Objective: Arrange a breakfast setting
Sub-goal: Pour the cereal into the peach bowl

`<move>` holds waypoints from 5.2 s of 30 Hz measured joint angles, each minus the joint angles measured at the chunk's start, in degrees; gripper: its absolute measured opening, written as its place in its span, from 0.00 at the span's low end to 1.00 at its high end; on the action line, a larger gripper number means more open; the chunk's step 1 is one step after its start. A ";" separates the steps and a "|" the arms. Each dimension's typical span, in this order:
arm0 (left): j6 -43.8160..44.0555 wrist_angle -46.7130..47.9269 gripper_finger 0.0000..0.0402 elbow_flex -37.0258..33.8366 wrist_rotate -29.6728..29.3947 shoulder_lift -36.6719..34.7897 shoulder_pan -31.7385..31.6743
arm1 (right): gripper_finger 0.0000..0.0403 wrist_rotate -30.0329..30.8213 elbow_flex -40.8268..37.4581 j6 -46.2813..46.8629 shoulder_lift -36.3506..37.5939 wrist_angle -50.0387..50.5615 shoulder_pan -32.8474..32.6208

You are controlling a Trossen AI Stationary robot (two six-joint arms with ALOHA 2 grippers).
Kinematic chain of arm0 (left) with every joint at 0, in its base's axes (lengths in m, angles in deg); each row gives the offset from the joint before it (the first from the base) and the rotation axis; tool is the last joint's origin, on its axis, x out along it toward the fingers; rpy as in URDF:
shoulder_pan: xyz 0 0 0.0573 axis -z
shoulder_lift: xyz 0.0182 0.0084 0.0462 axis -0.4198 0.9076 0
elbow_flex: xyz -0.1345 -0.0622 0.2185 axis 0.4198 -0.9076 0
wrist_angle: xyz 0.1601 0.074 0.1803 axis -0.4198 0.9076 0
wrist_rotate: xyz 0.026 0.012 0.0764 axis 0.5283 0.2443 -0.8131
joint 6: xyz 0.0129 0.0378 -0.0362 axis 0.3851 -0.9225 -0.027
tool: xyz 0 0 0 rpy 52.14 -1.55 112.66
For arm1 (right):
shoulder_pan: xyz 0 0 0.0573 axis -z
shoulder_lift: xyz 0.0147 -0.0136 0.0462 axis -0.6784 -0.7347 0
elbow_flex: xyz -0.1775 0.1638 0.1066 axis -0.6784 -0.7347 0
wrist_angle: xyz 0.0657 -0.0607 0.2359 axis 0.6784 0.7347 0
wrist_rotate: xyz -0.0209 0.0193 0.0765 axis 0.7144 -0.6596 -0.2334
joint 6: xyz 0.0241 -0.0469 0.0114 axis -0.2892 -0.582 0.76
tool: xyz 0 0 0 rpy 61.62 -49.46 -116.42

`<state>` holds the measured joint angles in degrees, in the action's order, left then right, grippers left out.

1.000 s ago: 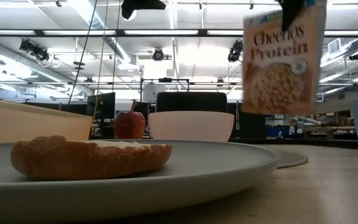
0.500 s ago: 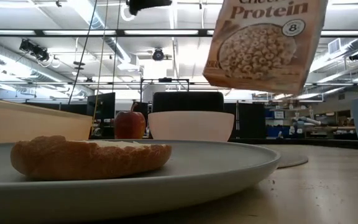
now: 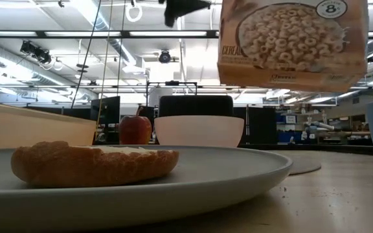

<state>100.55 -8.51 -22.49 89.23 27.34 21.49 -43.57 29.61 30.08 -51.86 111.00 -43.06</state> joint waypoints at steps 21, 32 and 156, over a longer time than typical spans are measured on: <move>1.55 -5.21 0.63 0.02 2.65 4.23 1.21 | 0.03 -2.83 -0.02 -5.06 -2.33 -10.92 -2.03; 1.19 -8.51 0.12 0.02 4.96 3.80 1.14 | 0.05 -3.58 -0.02 -6.45 -2.30 -13.58 -2.67; 25.94 66.47 0.55 13.96 -31.15 -27.81 0.71 | 0.51 23.09 -70.44 -9.40 50.99 -83.69 -10.02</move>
<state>126.49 57.96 -8.53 58.08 -0.46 22.21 -20.48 -40.83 20.68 -0.87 27.31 -53.08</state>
